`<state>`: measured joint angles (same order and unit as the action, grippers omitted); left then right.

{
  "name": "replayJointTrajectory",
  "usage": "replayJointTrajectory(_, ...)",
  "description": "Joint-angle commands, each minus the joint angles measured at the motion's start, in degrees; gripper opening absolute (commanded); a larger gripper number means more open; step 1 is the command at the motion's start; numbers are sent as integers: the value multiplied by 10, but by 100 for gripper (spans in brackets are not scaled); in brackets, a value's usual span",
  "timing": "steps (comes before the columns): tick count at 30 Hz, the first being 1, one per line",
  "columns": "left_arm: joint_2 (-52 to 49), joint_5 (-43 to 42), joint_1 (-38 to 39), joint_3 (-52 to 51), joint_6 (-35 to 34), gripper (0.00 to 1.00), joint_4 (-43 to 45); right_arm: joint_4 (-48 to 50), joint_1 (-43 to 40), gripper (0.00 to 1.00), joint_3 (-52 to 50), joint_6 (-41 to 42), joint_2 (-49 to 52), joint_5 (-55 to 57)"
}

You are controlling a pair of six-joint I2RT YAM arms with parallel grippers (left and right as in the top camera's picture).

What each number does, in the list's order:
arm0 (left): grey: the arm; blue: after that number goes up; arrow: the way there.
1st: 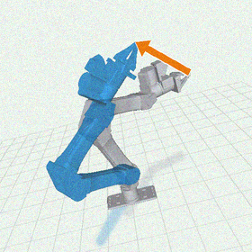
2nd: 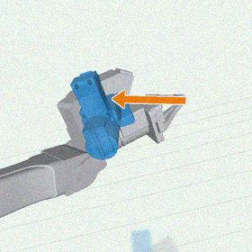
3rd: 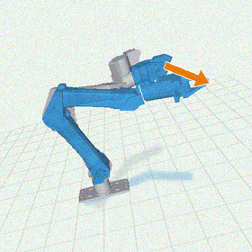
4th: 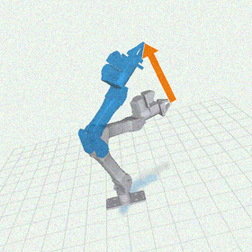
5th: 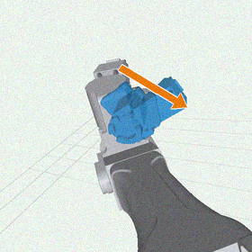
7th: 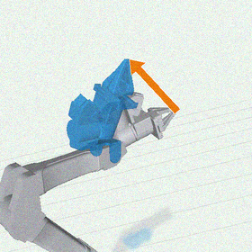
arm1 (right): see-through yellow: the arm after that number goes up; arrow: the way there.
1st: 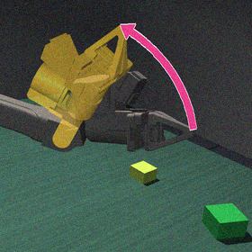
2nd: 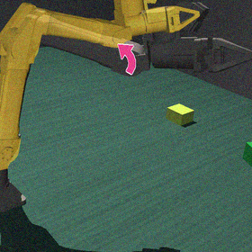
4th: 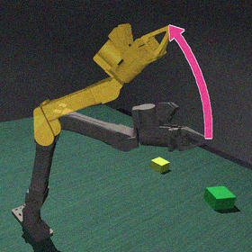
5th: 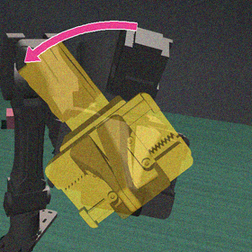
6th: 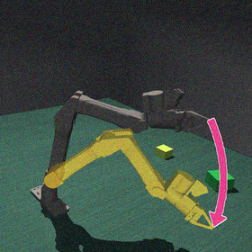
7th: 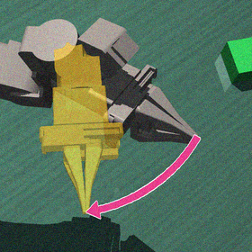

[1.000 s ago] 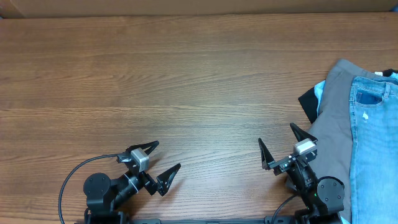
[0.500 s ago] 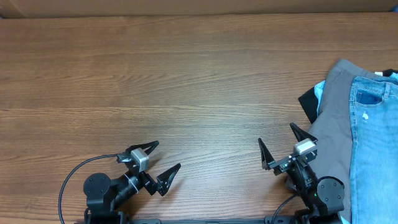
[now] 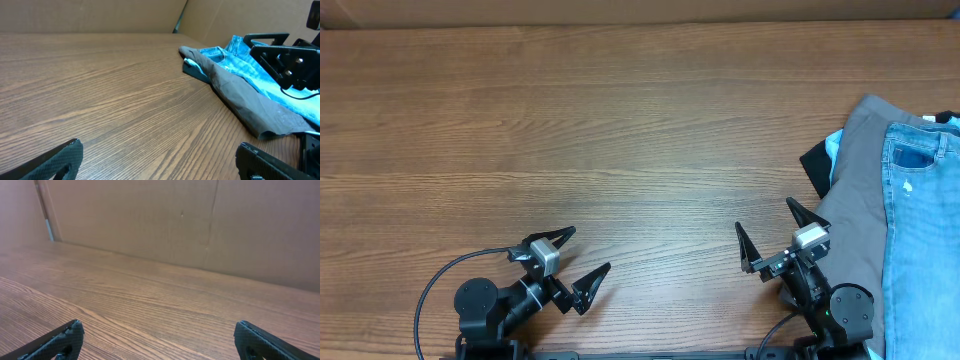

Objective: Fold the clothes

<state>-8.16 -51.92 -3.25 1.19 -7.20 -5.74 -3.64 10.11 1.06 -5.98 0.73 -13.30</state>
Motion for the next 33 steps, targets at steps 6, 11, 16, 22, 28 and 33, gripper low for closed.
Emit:
replayJointTrajectory(6, 1, -10, 0, 2, -5, 100, 0, 4, -4, 100, -6, 4, -5, -2)
replayJointTrajectory(11, 1, 47, 0, 2, -5, 100, 1, 4, -4, 100, -6, 3, -5, -2)
replayJointTrajectory(16, 1, 116, 0, 2, 11, 100, 5, 4, -4, 100, -6, 4, -5, -2)
replayJointTrajectory(22, 1, 364, 0, 2, 29, 100, 11, 4, -4, 100, -6, 3, -5, -2)
replayJointTrajectory(28, 1, 513, 0, 2, 28, 100, 23, 6, -4, 100, -6, 3, -5, -4)
replayJointTrajectory(33, 1, 418, 0, 2, 19, 100, 26, 26, -4, 100, -6, -5, -5, 8)
